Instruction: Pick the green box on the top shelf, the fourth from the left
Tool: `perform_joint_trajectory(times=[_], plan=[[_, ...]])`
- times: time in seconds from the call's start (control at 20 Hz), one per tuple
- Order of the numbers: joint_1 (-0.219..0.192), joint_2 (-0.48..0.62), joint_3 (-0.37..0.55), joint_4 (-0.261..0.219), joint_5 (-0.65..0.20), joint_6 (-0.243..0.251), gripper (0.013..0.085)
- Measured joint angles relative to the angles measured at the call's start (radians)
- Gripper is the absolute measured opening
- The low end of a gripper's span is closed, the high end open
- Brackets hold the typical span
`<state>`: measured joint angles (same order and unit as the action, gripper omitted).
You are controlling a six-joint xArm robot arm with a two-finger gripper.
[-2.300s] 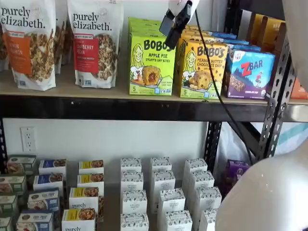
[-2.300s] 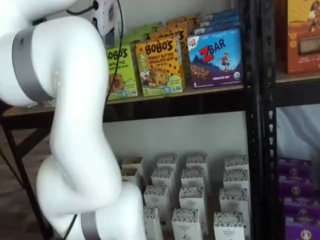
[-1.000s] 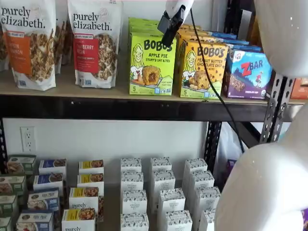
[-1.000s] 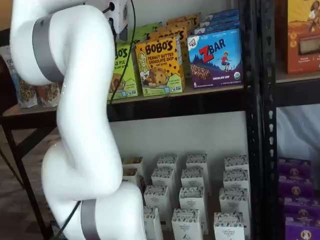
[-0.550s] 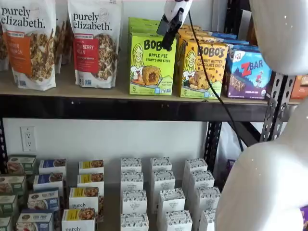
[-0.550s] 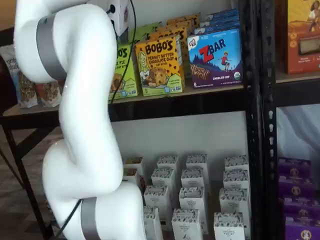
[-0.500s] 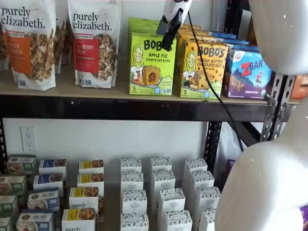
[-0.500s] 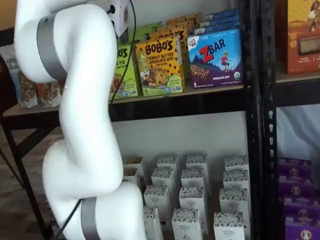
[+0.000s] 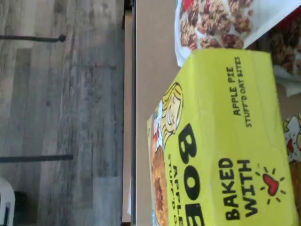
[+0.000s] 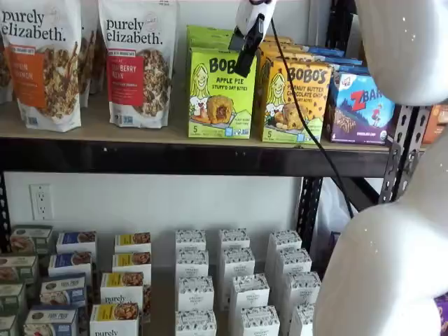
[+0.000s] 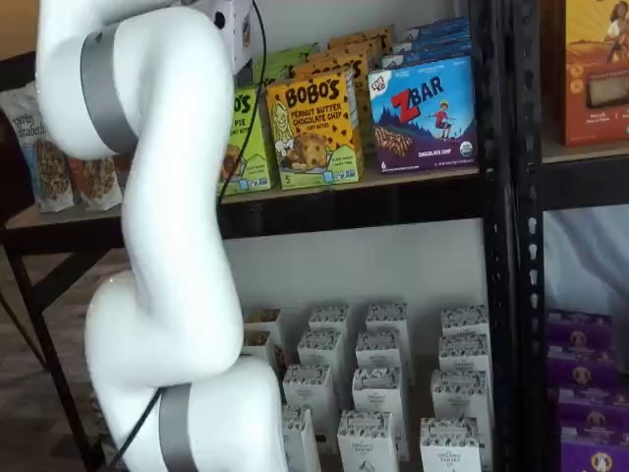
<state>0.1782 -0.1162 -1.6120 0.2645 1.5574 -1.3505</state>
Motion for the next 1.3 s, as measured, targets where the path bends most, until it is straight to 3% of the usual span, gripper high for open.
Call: perform_joint_trajectory(times=[0.75, 1.3], plan=[[0.021, 0.025, -0.009, -0.046, 0.015, 0.012, 0.0850], [0.027, 0.028, 0.002, -0.051, 0.014, 0.014, 0.0850]])
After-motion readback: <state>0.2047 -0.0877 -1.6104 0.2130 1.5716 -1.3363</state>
